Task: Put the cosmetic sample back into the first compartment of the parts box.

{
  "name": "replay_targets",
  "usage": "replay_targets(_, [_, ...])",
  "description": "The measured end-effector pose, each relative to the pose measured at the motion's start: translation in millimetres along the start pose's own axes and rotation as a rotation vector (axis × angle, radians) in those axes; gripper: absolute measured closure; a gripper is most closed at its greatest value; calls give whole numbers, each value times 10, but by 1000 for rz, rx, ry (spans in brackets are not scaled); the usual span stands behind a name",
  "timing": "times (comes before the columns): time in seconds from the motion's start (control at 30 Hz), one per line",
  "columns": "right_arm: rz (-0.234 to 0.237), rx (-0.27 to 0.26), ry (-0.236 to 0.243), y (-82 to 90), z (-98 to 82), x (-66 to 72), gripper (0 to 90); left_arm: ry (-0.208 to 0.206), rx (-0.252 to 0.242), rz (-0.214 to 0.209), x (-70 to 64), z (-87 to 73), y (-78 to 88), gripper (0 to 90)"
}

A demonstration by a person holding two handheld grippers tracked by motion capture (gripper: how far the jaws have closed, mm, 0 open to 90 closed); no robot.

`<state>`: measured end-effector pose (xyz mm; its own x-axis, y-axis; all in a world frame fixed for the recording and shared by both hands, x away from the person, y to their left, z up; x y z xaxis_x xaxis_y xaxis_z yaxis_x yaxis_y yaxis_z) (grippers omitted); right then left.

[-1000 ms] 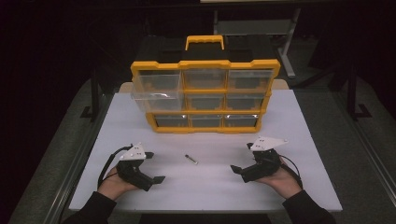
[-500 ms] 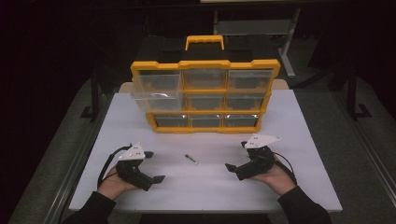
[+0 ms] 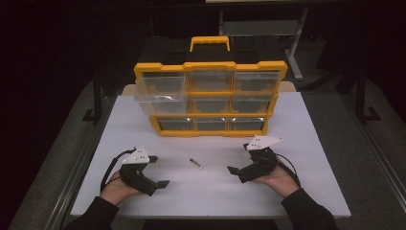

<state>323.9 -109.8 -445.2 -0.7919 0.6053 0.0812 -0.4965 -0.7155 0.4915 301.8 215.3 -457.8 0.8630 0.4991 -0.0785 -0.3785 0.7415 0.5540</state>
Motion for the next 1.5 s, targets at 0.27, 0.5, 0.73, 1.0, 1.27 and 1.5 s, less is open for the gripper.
replay_targets(0.27, [9,2,9,-49,52,22,0,7,-7,3,8,-1,-2,0])
replay_targets(0.5, [18,6,13,-85,79,40,0,13,-7,2,12,-3,-2,0])
replay_targets(0.73, [27,7,19,-131,112,51,0,13,-8,1,10,-3,-2,0])
replay_targets(1.0, [33,16,21,-202,145,62,0,18,-13,-1,7,1,-2,0])
replay_targets(1.27, [39,20,29,-257,185,76,0,21,-10,-2,10,-1,-6,0])
replay_targets(1.5, [49,22,33,-301,222,88,0,12,-21,3,10,7,0,0])
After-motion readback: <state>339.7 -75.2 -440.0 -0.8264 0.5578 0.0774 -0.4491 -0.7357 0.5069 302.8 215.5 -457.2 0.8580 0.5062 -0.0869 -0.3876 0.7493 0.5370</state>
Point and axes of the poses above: each handheld gripper's, and its own axes: y roughly backward along the jaws, z roughly out of its top, x roughly to its left, the point moved 5 cm from there along -y, roughly forward along the jaws, and after that the axes turned 6 degrees about -x, right-handed, at the moved point
